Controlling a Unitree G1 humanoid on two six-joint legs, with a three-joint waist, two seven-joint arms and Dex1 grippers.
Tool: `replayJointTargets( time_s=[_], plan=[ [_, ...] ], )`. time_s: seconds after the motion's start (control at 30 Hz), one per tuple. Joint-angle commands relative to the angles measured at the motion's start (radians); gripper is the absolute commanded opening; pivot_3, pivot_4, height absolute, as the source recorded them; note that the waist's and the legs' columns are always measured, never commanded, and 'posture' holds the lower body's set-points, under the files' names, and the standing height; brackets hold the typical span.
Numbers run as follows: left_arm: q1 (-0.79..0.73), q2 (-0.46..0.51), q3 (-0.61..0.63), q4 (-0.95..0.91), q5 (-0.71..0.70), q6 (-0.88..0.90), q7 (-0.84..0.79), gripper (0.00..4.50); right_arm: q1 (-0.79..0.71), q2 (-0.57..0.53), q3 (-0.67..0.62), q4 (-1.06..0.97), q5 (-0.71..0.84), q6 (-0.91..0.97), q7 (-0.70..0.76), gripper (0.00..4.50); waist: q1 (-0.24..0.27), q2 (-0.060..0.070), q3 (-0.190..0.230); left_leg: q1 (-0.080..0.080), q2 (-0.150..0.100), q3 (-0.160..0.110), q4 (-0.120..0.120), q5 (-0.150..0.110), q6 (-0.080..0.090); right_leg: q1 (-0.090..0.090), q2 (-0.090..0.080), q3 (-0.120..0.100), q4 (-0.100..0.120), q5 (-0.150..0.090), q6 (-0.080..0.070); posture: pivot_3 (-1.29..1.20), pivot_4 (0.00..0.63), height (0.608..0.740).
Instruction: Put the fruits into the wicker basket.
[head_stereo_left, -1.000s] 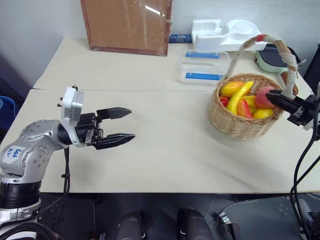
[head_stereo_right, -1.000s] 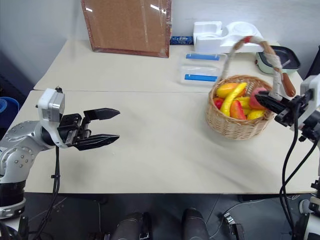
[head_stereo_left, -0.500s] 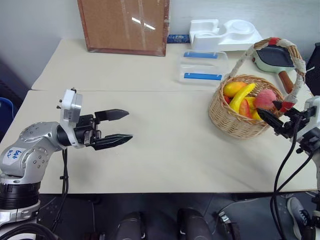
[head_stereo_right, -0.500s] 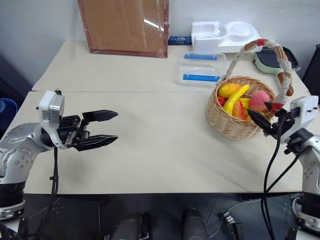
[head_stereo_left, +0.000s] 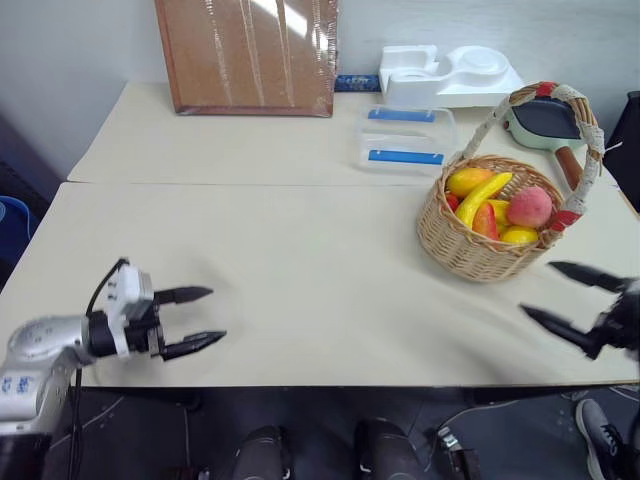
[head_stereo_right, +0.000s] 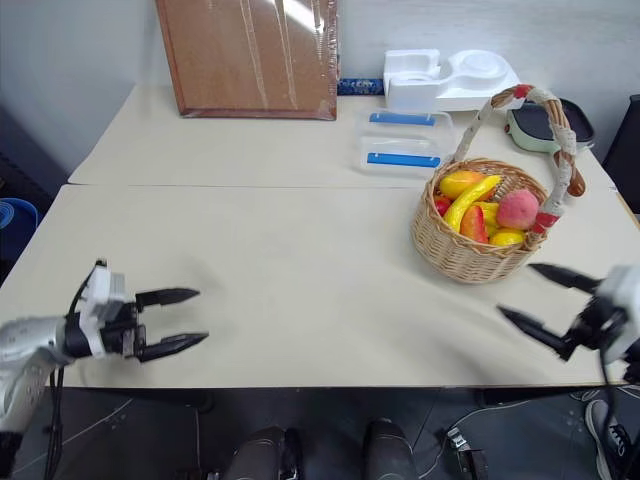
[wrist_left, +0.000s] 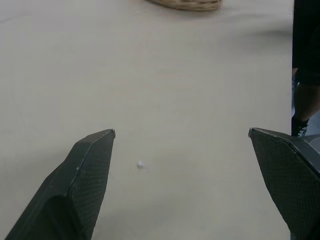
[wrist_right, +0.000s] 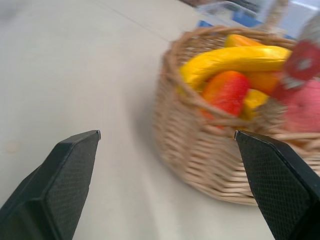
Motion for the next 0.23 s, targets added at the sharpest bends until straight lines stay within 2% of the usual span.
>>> replayJointTargets(
  time_s=[0.03,0.13,0.23],
  plan=[
    [0.053,-0.039,0.038,-0.072,0.053,-0.077,0.080,4.50,-0.017,0.039,0.116,-0.023,-0.022,-0.117,0.085,4.47,0.000,0.000,0.000,0.000,0.000,-0.004,0.000,0.000,0.000,-0.001,0.000,0.001,0.000,0.000,0.000,0.00,0.150,0.740],
    [0.106,-0.105,0.038,-0.129,0.110,-0.149,0.168,4.50,-0.109,0.118,0.241,-0.012,-0.048,-0.139,0.048,4.47,0.000,0.000,0.000,0.000,0.000,-0.007,0.001,0.000,0.001,0.000,-0.001,0.000,0.001,0.000,0.000,0.00,0.150,0.740],
    [0.104,-0.147,0.037,-0.148,0.132,-0.196,0.212,4.50,-0.184,0.161,0.309,0.044,-0.079,-0.169,0.037,4.47,0.000,0.000,0.000,0.000,-0.001,-0.007,0.002,0.000,0.001,-0.001,-0.002,0.000,0.003,0.000,0.000,0.00,0.150,0.740]
  ],
)
